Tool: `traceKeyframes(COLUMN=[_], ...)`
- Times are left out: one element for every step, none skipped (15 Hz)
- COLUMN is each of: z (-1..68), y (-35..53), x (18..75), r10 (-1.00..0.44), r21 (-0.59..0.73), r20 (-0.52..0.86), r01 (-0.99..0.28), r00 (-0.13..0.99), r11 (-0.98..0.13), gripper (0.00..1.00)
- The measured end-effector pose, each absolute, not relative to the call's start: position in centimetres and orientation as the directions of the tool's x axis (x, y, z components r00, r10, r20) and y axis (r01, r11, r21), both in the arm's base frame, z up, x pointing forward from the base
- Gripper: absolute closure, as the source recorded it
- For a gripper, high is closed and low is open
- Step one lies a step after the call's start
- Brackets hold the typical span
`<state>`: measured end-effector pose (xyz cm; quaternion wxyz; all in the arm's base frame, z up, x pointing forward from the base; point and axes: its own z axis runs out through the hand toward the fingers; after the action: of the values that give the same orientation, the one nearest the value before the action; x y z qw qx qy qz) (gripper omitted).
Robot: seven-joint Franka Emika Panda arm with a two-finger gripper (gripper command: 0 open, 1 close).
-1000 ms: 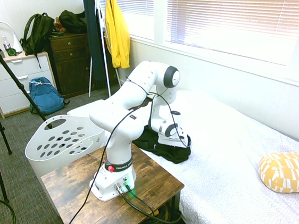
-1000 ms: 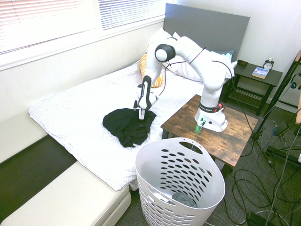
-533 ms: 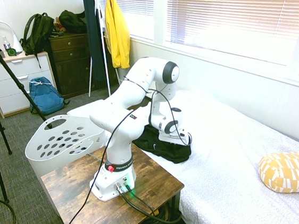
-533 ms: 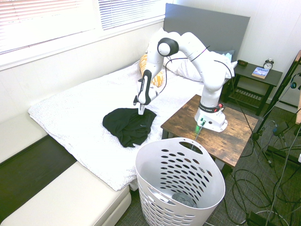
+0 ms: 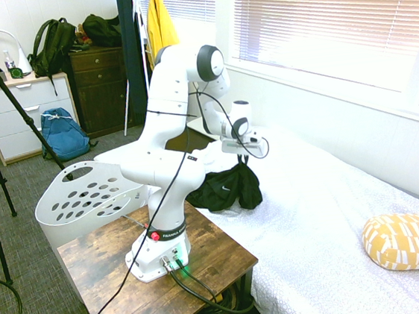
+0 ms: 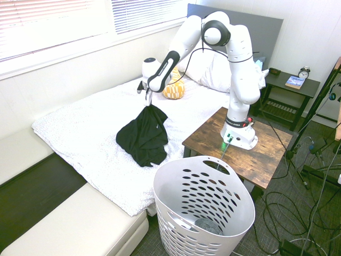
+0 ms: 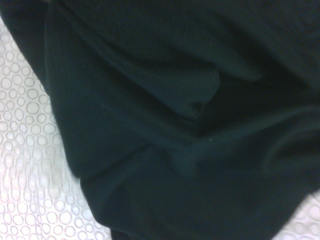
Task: Put my clothes in the laundry bag
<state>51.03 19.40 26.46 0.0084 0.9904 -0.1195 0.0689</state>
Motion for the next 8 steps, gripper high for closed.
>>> traceKeyframes(z=[29.5, 32.5, 35.6, 39.2, 43.2, 47.2, 51.1, 54.9], y=[21.1, 22.9, 24.7, 26.6, 28.5, 30.1, 31.5, 32.7], x=[50.1, 48.9, 47.4, 45.7, 43.4, 40.6, 37.2, 33.1], r10=[-0.214, -0.195, -0.178, -0.16, -0.143, -0.126, -0.104, -0.076], r21=[0.011, 0.025, 0.038, 0.046, 0.05, 0.053, 0.056, 0.055], r20=[0.153, 0.165, 0.173, 0.181, 0.195, 0.207, 0.218, 0.227], r01=[-0.219, -0.201, -0.187, -0.171, -0.156, -0.14, -0.118, -0.09], r00=[0.965, 0.967, 0.969, 0.97, 0.97, 0.97, 0.97, 0.971], r11=[-0.976, -0.979, -0.982, -0.984, -0.987, -0.989, -0.991, -0.994], gripper=[1.0, 1.0, 1.0, 1.0, 1.0, 1.0, 1.0, 1.0])
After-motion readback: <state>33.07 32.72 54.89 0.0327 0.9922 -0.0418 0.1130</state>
